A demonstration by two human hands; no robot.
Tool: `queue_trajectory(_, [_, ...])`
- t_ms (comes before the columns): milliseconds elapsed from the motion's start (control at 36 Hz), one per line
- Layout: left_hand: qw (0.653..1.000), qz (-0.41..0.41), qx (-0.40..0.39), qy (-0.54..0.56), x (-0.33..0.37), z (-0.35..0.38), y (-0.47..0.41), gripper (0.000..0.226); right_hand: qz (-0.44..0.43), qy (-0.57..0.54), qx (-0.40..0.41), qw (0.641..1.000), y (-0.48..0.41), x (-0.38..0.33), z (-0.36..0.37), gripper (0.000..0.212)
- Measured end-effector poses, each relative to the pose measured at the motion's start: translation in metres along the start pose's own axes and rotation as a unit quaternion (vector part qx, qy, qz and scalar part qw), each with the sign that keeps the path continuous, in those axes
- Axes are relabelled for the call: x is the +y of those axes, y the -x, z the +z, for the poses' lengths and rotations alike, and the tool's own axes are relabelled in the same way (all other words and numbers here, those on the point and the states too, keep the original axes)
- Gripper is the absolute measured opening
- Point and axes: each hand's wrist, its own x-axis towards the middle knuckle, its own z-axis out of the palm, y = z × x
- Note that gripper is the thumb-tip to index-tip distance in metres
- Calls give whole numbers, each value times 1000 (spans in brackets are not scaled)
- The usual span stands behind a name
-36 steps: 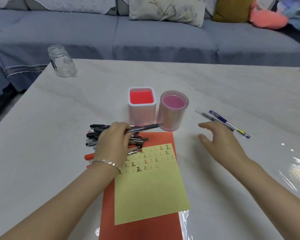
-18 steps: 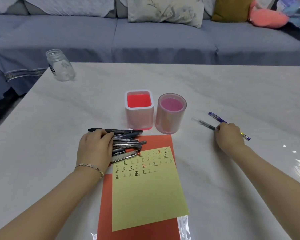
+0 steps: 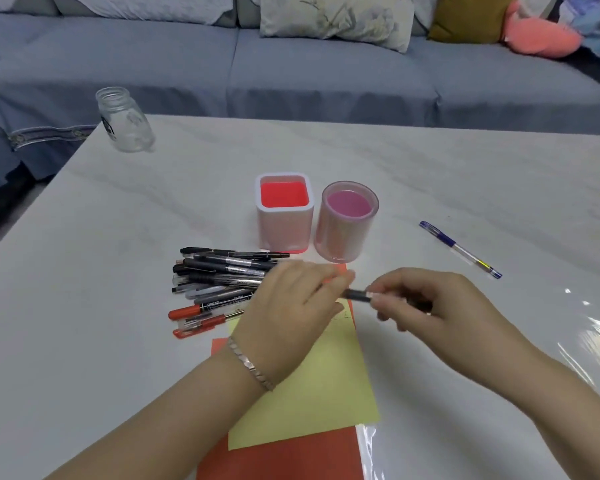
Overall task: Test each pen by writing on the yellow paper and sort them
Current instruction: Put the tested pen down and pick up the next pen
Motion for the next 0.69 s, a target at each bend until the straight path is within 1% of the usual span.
queue_trajectory(56, [999, -19, -14, 21, 2, 0, 2, 21, 3, -90, 1, 996, 0, -9, 2, 12])
queue_trajectory(139, [992, -87, -44, 77, 6, -3, 8, 20, 24, -249, 33, 968, -4, -11, 7, 9])
queue_trajectory(194, [984, -111, -53, 130, 10, -7, 12, 23, 36, -304, 50, 951, -5, -10, 18, 12])
queue_trajectory(222, [981, -111, -58, 151, 12, -9, 13, 25, 40, -311, 51, 948, -6, -9, 26, 16])
queue_trajectory(250, [978, -108, -65, 169, 14, -10, 14, 25, 46, -304, 52, 950, -7, -7, 35, 24])
queue_trajectory(306, [971, -104, -88, 195, 18, -11, 16, 30, 55, -262, 76, 960, -7, -4, 55, 41])
queue_trajectory(361, [961, -126, -123, 212, 22, -13, 19, 41, 47, -225, 124, 965, -7, 0, 69, 42])
queue_trajectory(417, [951, -155, -146, 223, 23, -15, 23, 49, 35, -216, 148, 965, -8, 3, 77, 42])
queue_trajectory(500, [952, -155, -132, 227, 20, -15, 27, 46, 23, -239, 124, 963, -12, 6, 80, 40])
queue_trajectory(556, [949, -164, -156, 217, 16, -15, 27, 52, 16, -247, 94, 964, -15, 9, 78, 35])
queue_trajectory(611, [945, -165, -190, 207, 12, -16, 26, 58, 7, -230, 63, 971, -15, 11, 75, 34])
queue_trajectory(639, [944, -161, -202, 205, 12, -17, 26, 57, 4, -222, 52, 974, -14, 11, 73, 34])
queue_trajectory(694, [943, -156, -211, 204, 10, -19, 26, 45, -4, -214, 48, 976, -12, 11, 69, 37])
